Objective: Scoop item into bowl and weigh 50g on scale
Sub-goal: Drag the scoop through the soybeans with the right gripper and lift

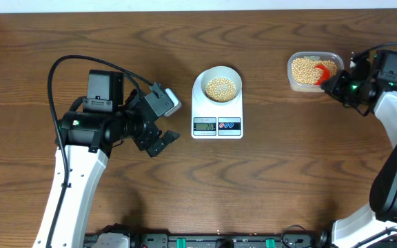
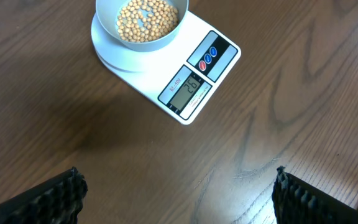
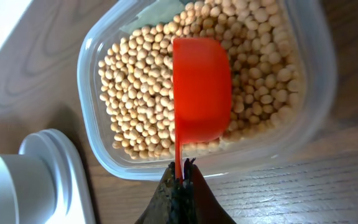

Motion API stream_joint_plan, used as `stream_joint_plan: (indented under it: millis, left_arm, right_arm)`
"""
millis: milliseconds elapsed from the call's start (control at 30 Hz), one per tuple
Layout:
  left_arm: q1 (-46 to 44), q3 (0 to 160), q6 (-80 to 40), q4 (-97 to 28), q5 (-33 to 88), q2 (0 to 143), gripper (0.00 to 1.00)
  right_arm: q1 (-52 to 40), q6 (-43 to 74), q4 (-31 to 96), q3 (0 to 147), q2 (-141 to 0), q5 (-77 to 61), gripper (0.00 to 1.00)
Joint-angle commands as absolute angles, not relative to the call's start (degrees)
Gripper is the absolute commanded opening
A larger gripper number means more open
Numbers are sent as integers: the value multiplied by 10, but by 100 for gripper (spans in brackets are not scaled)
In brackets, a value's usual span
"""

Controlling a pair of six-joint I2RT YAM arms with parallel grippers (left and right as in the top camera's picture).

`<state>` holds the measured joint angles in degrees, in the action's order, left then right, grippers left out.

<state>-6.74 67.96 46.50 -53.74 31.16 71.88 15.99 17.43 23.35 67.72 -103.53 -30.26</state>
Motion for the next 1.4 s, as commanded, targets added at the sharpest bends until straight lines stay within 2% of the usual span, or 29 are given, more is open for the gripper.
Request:
stream_joint_plan:
  millis: [0, 700, 1367]
  left_arm:
    - [-64, 689, 462, -539, 310, 711, 98]
    - [-64, 689, 462, -539, 310, 711, 98]
    - [-64, 689, 462, -539, 310, 711, 98]
  right_arm:
    - [180, 184, 231, 667, -1042, -346, 1]
    - [230, 185, 203, 667, -1042, -460, 1]
    - [235, 208, 201, 667, -1041, -480, 1]
